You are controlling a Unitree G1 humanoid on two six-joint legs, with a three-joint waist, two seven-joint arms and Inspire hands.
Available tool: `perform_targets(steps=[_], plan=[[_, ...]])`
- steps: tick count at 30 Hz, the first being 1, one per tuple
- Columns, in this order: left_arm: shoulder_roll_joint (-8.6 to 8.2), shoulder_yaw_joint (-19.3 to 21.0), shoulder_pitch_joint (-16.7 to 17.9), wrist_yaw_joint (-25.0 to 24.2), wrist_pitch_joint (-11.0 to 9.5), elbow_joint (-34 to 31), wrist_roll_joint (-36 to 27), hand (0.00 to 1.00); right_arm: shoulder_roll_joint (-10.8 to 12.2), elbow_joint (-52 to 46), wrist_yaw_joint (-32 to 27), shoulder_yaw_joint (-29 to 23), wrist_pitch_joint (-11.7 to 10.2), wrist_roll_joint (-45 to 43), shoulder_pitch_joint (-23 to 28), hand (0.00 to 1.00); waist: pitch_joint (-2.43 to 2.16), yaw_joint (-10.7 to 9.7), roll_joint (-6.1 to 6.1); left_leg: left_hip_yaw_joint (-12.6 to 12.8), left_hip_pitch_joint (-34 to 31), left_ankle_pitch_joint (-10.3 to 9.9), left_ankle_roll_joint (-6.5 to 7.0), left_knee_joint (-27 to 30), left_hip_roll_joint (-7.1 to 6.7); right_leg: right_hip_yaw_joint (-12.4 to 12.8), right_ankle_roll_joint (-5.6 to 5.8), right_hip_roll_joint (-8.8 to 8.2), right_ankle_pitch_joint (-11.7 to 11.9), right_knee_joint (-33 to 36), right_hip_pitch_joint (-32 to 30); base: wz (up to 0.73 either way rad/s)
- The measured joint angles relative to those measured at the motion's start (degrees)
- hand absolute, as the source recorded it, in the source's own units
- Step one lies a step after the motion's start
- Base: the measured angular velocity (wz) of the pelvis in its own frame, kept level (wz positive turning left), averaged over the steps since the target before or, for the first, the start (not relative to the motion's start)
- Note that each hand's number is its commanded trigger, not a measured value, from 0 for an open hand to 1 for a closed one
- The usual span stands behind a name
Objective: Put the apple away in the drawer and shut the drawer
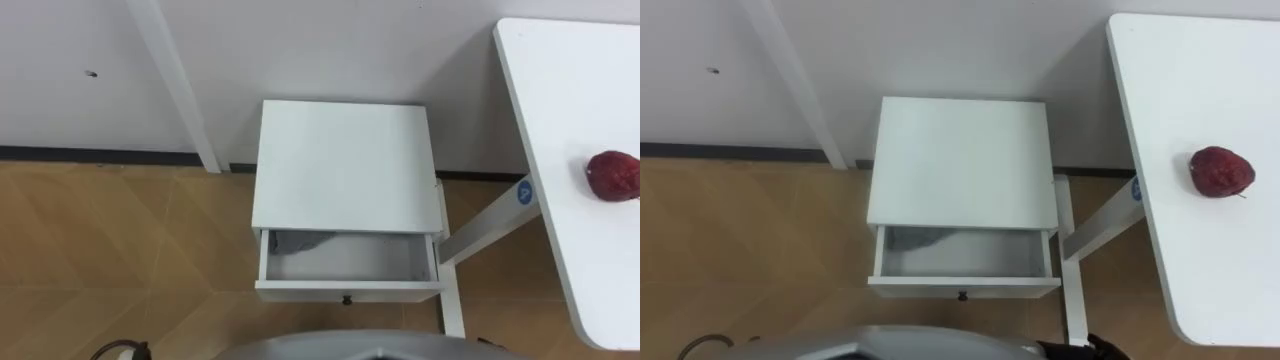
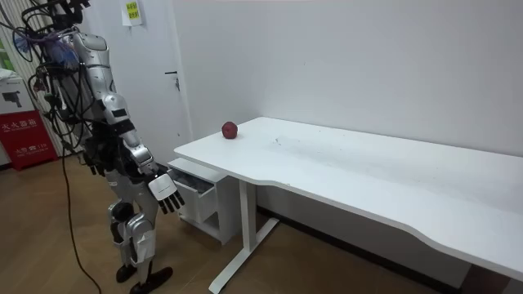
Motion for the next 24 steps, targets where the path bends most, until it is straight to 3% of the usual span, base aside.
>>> perform_targets(steps=[8, 14, 17, 20, 21, 22, 24], plan=[[0.0, 0.0, -0.6, 0.0, 0.0, 0.0, 0.0, 0.0, 0.0, -0.1, -0.1, 0.1, 0.0, 0.2, -0.2, 0.0, -0.09, 0.0, -0.02, 0.0, -0.1, 0.0, 0.0, 0.0, 0.0, 0.2, 0.0, 0.0, 0.0, 0.1, -0.1, 0.0], [-0.07, 0.1, -0.6, 0.1, -0.1, 0.0, -0.3, 0.0, 0.4, 0.5, -1.2, -0.3, 0.0, 6.6, -0.3, 0.0, -0.09, 0.0, -0.22, 0.2, 0.2, 0.0, 0.0, 0.1, 0.0, 1.3, 0.0, 0.03, 0.0, 0.0, 0.0, -0.01], [-0.27, 1.9, -0.3, 0.3, -0.4, 0.0, -0.1, 0.0, 0.4, 0.3, -1.8, -4.2, 0.1, 15.2, 0.1, 0.0, -0.04, 0.0, -0.22, 0.8, 0.5, 0.0, 0.0, -0.1, 0.08, 1.7, 0.0, 0.07, 0.0, 0.0, 0.2, -0.09], [-0.19, 3.0, 0.6, 0.5, -1.0, -1.2, -0.5, 0.0, 0.4, -1.3, -3.7, -9.9, 0.1, 24.9, 0.2, 0.0, -0.04, -1.6, -0.15, 0.8, 0.4, 0.0, 0.02, -0.1, 0.08, 2.1, 0.0, 0.08, 0.0, 0.1, 0.2, 0.0], [-0.2, 4.3, 0.8, 0.5, -1.4, -1.2, -1.3, 0.0, 0.4, -3.1, -4.4, -13.2, 0.1, 29.3, 0.7, 0.0, 0.18, -2.1, -0.51, 0.9, 0.4, 0.0, 0.02, -0.1, 0.06, 2.6, 0.0, 0.1, 0.0, 0.2, 0.0, -0.06], [-0.19, 5.8, 0.9, 0.9, -1.7, -1.2, -1.8, 0.0, 0.4, -4.4, -5.0, -16.4, 0.1, 36.0, 1.0, 0.0, -0.01, -2.6, -0.1, 1.1, 0.4, 0.0, 0.02, 0.0, 0.06, 2.9, 0.0, 0.13, 0.0, 0.2, 0.0, -0.07], [-0.13, 6.8, 1.3, 1.8, -1.7, -1.2, -2.4, 0.0, -0.1, -4.8, -6.2, -19.7, -0.2, 44.7, 1.0, 0.0, 0.04, -3.2, -0.26, 1.6, 0.5, 0.0, 0.02, -0.1, 0.11, 3.2, -0.01, 0.18, 0.0, 0.2, -0.1, -0.13]])
